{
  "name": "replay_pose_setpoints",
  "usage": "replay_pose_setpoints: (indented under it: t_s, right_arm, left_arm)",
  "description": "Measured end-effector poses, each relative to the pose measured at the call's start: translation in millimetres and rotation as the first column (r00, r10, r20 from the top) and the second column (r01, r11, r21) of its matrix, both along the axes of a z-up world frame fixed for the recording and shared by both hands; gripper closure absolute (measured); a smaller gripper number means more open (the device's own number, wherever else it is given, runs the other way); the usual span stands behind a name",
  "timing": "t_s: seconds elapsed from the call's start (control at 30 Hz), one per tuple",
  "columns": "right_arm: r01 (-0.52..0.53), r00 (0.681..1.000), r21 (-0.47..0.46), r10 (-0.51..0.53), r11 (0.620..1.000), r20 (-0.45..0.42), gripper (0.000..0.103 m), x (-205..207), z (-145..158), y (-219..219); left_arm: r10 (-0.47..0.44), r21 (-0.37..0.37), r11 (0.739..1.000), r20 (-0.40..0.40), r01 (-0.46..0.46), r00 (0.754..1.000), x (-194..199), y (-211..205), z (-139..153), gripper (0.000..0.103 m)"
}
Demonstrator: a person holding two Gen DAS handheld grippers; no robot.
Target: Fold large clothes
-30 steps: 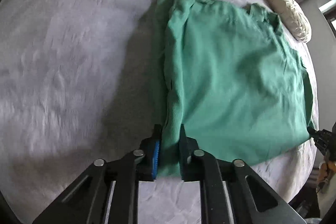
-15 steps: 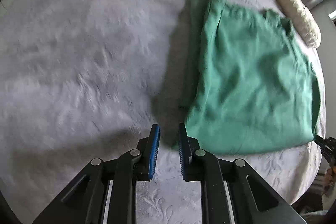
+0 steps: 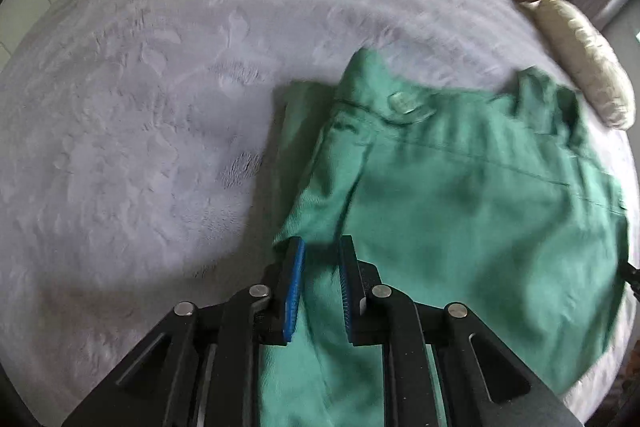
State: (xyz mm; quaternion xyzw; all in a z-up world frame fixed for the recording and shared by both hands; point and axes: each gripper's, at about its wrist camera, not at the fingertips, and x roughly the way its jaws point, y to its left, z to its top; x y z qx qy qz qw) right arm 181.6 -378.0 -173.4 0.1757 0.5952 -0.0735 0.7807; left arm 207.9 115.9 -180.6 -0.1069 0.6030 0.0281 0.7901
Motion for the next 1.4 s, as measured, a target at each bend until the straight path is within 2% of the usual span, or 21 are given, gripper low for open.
replay_pose_setpoints:
  t_s: [0.03, 0.07, 0.13, 0.27, 0.37, 0.4, 0.47, 0.6, 0.67, 0.77, 0.87, 0.97, 1.17, 1.4]
  right_arm:
    - [0.009, 1.0, -0.006, -0.009, 1.0, -0.016, 0.092, 3, -8, -4]
    - [0.019, 0.999, -0.003, -0.02, 1.0, -0.03, 0.098, 5, -14, -9]
    - [0.039, 0.998, 0.03, -0.038, 0.999, -0.042, 0.103, 6, -27, -19]
    - [0.028, 0.999, 0.043, -0.027, 0.999, -0.037, 0.103, 4, -29, -23]
    - [0.018, 0.999, 0.016, -0.017, 1.0, -0.049, 0.103, 3, -21, -22]
    - [0.018, 0.999, 0.006, -0.018, 1.0, -0.05, 0.103, 0, -14, -20]
    - [0.009, 0.999, 0.01, -0.009, 1.0, -0.043, 0.103, -8, -4, -15]
    - [-0.081, 0.996, 0.041, 0.082, 0.996, -0.031, 0.102, -40, 9, 15]
    - [-0.101, 0.994, 0.057, 0.104, 0.993, -0.04, 0.102, -60, 7, 29]
    - [-0.107, 0.989, 0.069, 0.113, 0.992, -0.091, 0.102, -85, -8, 42]
    - [-0.092, 0.988, 0.054, 0.098, 0.994, -0.119, 0.103, -100, -23, 39]
    - [-0.084, 0.987, 0.016, 0.086, 0.996, -0.135, 0.103, -104, -25, 29]
    - [-0.031, 0.985, -0.018, 0.027, 0.999, -0.173, 0.102, -121, -13, 13]
    - [0.012, 0.978, 0.062, 0.001, 0.998, -0.208, 0.1, -159, 6, 30]
  left_arm:
    - [-0.002, -0.011, 1.0, -0.008, 0.002, 1.0, 5, -4, -8, 0.085]
    - [-0.018, -0.01, 1.0, -0.004, 0.018, 1.0, 5, -4, -13, 0.085]
    - [-0.046, 0.002, 0.999, 0.004, 0.046, 0.999, 6, -6, -13, 0.085]
    - [-0.063, -0.015, 0.998, 0.007, 0.063, 0.998, 11, 1, -8, 0.085]
    - [-0.041, 0.076, 0.996, -0.002, 0.041, 0.999, 6, 10, 3, 0.085]
    - [-0.039, 0.084, 0.996, -0.004, 0.039, 0.999, 1, 13, 8, 0.085]
    - [-0.042, 0.05, 0.998, 0.007, 0.042, 0.999, -10, 17, 18, 0.085]
    - [-0.072, 0.041, 0.997, 0.014, 0.071, 0.997, -43, 10, 31, 0.085]
    - [-0.066, 0.036, 0.997, 0.0, 0.066, 0.998, -61, 7, 29, 0.085]
    - [-0.039, 0.035, 0.999, -0.059, 0.041, 0.997, -98, 6, 9, 0.085]
    - [-0.015, 0.02, 1.0, -0.081, 0.016, 0.997, -114, 15, -8, 0.085]
    - [0.003, -0.004, 1.0, -0.078, -0.003, 0.997, -122, 26, -5, 0.085]
    - [0.034, 0.056, 0.998, -0.1, -0.028, 0.994, -144, 48, 8, 0.085]
    - [-0.012, 0.078, 0.997, -0.125, 0.022, 0.992, -178, 46, 27, 0.085]
